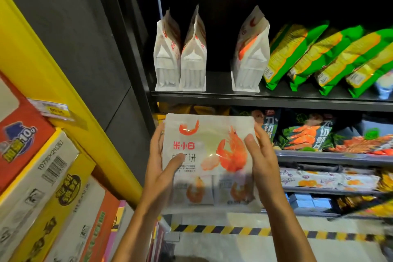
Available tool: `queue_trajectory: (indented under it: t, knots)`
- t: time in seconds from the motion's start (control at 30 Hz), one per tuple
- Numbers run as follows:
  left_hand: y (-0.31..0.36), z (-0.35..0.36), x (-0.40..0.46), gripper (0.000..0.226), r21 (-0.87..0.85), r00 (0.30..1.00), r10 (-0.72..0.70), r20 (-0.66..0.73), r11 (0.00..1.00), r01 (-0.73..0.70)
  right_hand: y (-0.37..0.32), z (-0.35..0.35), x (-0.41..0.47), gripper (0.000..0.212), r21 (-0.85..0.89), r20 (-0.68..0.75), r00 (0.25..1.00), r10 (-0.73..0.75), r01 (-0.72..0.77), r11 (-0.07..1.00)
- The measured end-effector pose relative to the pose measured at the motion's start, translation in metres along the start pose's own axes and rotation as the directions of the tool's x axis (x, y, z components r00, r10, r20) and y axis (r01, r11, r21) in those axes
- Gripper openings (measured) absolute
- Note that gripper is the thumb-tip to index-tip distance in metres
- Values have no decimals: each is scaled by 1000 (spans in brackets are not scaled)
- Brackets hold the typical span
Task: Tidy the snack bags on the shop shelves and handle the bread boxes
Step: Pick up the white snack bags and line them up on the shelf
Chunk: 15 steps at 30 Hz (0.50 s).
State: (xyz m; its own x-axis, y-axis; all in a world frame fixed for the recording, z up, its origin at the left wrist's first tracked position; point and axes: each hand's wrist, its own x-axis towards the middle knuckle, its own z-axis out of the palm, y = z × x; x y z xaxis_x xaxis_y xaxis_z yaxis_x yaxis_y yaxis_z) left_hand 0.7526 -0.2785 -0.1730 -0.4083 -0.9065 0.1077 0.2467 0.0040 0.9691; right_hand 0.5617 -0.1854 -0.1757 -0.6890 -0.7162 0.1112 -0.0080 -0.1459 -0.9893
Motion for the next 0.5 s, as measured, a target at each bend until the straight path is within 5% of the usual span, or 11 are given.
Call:
queue_trajectory:
  t: [0.3, 0.5]
  knots:
    - [8, -8, 1, 61, 1, 999, -40, 25, 999, 40, 2, 3, -2, 29, 91, -75, 995, 58, -52, 995]
    - [11, -13, -4, 58, -36, 997, -5, -77, 999, 2, -3, -1, -10, 32, -37, 215, 946, 243, -240, 970]
